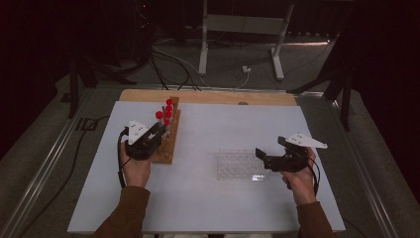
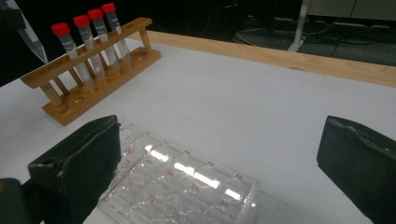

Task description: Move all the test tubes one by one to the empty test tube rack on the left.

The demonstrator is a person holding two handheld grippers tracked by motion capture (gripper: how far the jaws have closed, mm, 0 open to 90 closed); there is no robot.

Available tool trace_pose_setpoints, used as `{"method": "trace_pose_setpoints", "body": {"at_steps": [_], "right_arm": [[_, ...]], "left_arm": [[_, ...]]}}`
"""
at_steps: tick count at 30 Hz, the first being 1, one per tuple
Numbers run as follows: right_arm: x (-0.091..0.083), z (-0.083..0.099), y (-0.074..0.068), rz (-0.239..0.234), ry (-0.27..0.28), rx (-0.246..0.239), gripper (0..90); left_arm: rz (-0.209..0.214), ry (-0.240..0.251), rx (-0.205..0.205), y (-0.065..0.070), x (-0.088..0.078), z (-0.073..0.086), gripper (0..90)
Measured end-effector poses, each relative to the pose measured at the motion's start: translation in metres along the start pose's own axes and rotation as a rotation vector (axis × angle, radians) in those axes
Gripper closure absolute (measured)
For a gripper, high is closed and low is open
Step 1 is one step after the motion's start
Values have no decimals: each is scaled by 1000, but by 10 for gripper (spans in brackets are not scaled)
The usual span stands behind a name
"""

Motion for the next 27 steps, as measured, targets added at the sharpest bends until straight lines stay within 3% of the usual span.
{"method": "trace_pose_setpoints", "body": {"at_steps": [12, 20, 27], "right_arm": [[1, 1, -1, -6, -3, -2, 0], [0, 2, 0, -8, -2, -1, 0], [0, 2, -1, -12, -2, -4, 0]], "left_arm": [[3, -5, 1, 2, 8, 4, 757], [-4, -47, -8, 3, 18, 12, 757], [-6, -97, 15, 4, 25, 19, 753]]}}
Point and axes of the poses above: each handheld gripper's, and its own axes: x roughly forward along the jaws, z roughly out of its underside, y roughly to its right, the point moved 2 cm from there along x, roughly forward along the jaws, and after that the axes turned 14 degrees about -y, right-handed, at the moved point
